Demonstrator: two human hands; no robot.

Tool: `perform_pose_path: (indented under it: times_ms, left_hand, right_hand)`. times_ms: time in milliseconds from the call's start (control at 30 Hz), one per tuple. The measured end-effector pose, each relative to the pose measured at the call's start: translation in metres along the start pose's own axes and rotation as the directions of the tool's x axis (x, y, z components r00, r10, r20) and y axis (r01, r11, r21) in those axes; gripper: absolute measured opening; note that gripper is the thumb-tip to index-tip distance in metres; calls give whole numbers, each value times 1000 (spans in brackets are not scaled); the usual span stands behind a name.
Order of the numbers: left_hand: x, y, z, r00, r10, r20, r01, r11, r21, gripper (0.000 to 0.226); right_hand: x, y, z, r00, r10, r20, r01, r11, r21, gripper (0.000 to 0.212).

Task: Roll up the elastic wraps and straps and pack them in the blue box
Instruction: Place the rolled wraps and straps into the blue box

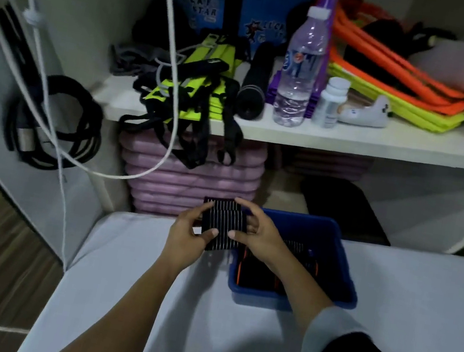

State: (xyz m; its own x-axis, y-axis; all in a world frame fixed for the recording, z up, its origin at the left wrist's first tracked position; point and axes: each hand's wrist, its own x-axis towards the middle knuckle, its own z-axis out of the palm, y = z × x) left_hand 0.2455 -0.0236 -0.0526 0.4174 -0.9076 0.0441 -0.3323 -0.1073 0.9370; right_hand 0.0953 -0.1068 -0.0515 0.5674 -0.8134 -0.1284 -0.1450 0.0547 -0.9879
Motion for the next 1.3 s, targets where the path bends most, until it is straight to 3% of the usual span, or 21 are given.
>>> perform_pose_path:
  times_ms: [167, 333, 567, 767, 1033, 1300]
  left_hand:
    - [3, 35, 74, 992, -31, 123, 39, 997, -63, 51]
    - [7, 44, 131, 981, -90, 170, 94, 995, -17, 49]
    - [16, 28, 139, 993, -67, 101, 39, 967, 254, 45]
    - [14, 14, 125, 987, -65, 144, 0, 912, 411, 46]
    - [4, 9, 136, 957, -92, 276, -69, 849, 524, 51]
    - [4, 3, 130, 935, -142, 326, -70, 825, 560, 53]
  right_hand:
    - [-26, 11, -76, 995, 30, -91, -24, 998, 62, 63]
    - [-40, 32, -126, 972, 115, -203, -90, 987, 130, 49]
    - [-22, 63, -140, 937, 200, -286, -190, 980, 63, 49]
    - [-10, 76, -138, 913, 234, -335, -242, 970, 19, 51]
    - [-9, 82, -134, 943, 167, -287, -213, 967, -138, 51]
    - [-10, 84, -130, 953, 115, -280, -235, 864, -446, 52]
